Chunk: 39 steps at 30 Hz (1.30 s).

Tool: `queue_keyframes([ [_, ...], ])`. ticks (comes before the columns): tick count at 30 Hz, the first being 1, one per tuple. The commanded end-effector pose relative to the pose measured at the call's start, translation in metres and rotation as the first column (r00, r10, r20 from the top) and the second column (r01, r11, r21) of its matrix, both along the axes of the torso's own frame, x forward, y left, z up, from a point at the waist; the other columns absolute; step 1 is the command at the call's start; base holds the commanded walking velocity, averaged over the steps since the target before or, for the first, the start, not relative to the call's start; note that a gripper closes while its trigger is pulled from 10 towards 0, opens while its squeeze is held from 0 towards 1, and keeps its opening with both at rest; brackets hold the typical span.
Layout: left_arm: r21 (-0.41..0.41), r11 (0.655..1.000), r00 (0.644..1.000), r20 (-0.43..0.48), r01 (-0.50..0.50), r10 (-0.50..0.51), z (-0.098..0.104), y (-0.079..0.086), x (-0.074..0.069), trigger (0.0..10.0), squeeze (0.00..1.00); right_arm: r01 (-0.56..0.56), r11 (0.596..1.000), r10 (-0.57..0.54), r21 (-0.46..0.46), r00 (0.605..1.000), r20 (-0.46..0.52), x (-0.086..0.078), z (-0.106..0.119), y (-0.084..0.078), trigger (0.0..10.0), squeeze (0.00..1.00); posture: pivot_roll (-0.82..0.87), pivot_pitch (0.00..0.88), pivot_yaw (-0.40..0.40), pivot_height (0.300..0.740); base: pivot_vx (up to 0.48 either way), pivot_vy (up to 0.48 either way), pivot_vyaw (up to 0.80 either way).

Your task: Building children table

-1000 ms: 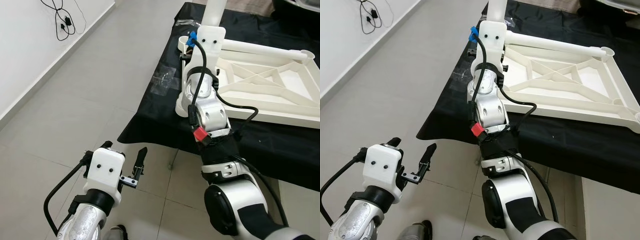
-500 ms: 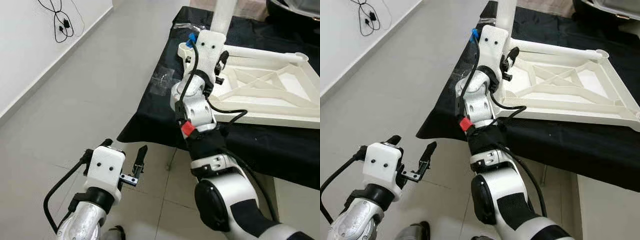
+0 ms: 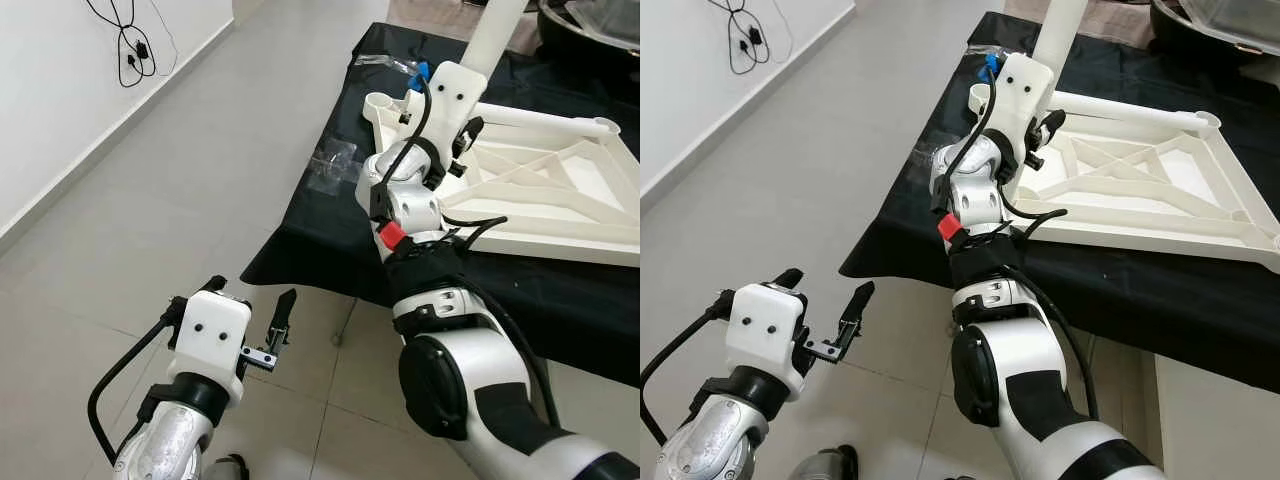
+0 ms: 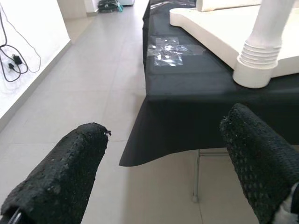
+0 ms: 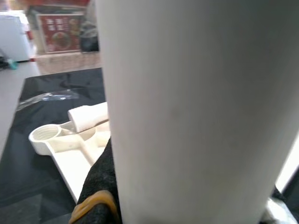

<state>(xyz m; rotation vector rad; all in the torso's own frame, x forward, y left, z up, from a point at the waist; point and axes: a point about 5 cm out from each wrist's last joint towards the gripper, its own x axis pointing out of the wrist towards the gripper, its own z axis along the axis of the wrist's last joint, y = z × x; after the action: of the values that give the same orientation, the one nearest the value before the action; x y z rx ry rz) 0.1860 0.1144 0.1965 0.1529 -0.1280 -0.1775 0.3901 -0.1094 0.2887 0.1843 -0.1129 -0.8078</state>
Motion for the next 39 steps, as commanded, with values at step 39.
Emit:
queue_keyframes([
  [39, 0.02, 1.0, 1.0, -0.018, 0.01, -0.01, -0.006, 0.0, 0.004, 10.0, 0.0, 0.291, 0.94, -0.197, 0.179, 0.891, -0.409, -0.013, -0.091, -0.014, 10.0, 0.0, 0.12, 0.215, -0.099, 0.74, 0.0, 0.0, 0.0],
])
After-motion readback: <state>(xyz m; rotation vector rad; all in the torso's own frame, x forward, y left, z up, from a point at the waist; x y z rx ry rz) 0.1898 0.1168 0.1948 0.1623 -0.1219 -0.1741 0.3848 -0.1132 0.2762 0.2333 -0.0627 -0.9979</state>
